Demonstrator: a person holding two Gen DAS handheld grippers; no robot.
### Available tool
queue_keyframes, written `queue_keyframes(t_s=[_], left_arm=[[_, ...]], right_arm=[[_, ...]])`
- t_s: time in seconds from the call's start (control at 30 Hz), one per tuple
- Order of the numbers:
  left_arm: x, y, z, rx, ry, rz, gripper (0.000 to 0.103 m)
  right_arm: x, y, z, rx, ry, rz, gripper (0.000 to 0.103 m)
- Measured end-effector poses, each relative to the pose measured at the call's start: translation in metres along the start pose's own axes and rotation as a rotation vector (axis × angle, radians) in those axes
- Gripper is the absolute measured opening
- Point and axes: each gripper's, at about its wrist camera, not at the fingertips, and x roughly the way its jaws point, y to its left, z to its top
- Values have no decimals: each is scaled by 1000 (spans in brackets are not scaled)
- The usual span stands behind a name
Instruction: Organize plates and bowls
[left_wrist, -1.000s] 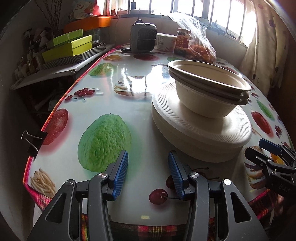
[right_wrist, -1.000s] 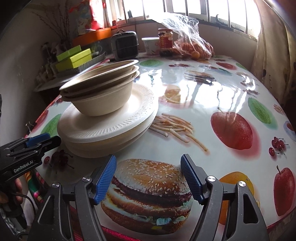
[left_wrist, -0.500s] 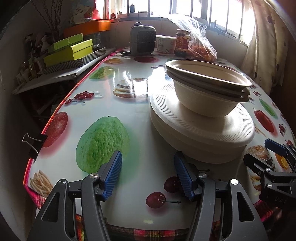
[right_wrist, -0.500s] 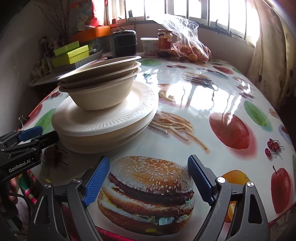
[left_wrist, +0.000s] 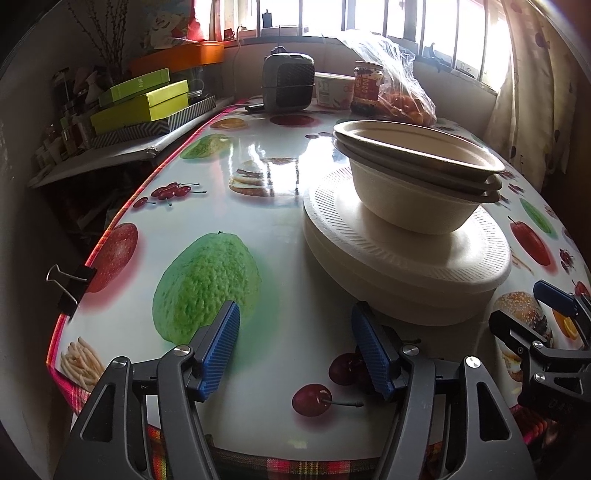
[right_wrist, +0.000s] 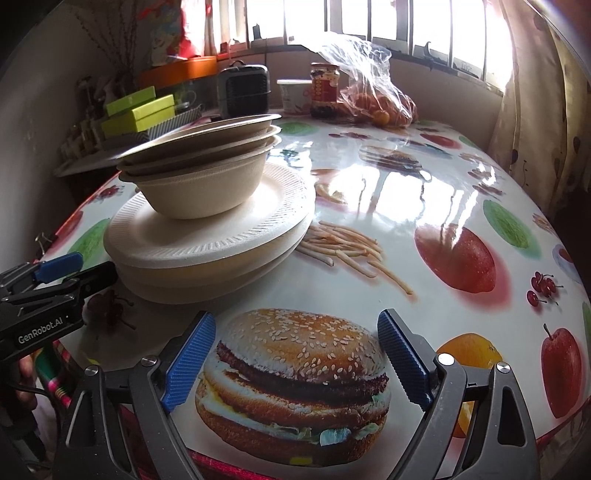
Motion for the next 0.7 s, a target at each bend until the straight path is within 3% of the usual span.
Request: queue_keyframes(t_s=[0.7], left_arm=[[0,0,0,1,-1,0,64]], right_arm=[[0,1,-1,-2,-7,-4,92]])
